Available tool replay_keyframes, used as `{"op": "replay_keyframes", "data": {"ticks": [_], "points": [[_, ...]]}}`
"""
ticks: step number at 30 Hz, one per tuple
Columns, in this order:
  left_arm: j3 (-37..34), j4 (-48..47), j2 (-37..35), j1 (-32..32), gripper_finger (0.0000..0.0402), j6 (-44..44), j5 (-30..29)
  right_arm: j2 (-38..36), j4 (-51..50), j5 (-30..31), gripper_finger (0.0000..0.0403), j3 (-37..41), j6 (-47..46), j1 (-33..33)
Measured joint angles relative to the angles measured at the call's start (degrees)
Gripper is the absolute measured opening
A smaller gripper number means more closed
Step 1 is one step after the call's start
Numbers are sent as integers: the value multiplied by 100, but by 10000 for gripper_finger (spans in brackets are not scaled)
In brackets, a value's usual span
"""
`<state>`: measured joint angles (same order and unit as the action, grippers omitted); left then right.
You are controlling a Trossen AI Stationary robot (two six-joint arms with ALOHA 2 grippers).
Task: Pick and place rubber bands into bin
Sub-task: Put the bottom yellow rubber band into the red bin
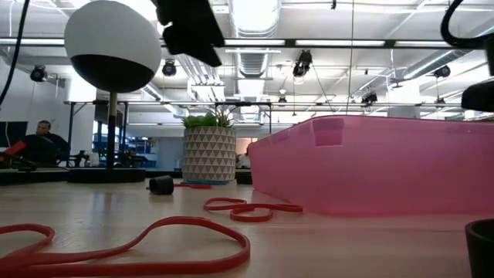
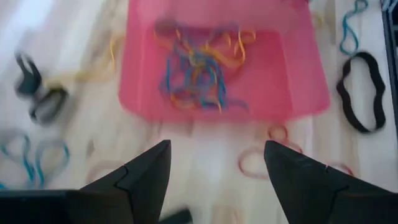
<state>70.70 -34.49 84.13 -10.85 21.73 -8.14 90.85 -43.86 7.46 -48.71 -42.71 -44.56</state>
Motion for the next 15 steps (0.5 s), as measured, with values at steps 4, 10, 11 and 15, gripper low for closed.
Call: {"op": "replay_keyframes", "data": {"ticks": [4, 10, 11, 15], "points": [[-357, 53, -196, -283, 242, 553, -13, -118, 129, 23, 178, 362, -472, 27], [-549, 89, -253, -558, 242, 953, -53, -203, 889, -152, 178, 820, -632, 26], [-549, 104, -250, -589, 242, 959, -59, -203, 995, -167, 177, 870, -641, 29], [-549, 106, -248, -638, 242, 1088, -55, -190, 1321, -65, 163, 946, -690, 57]]}}
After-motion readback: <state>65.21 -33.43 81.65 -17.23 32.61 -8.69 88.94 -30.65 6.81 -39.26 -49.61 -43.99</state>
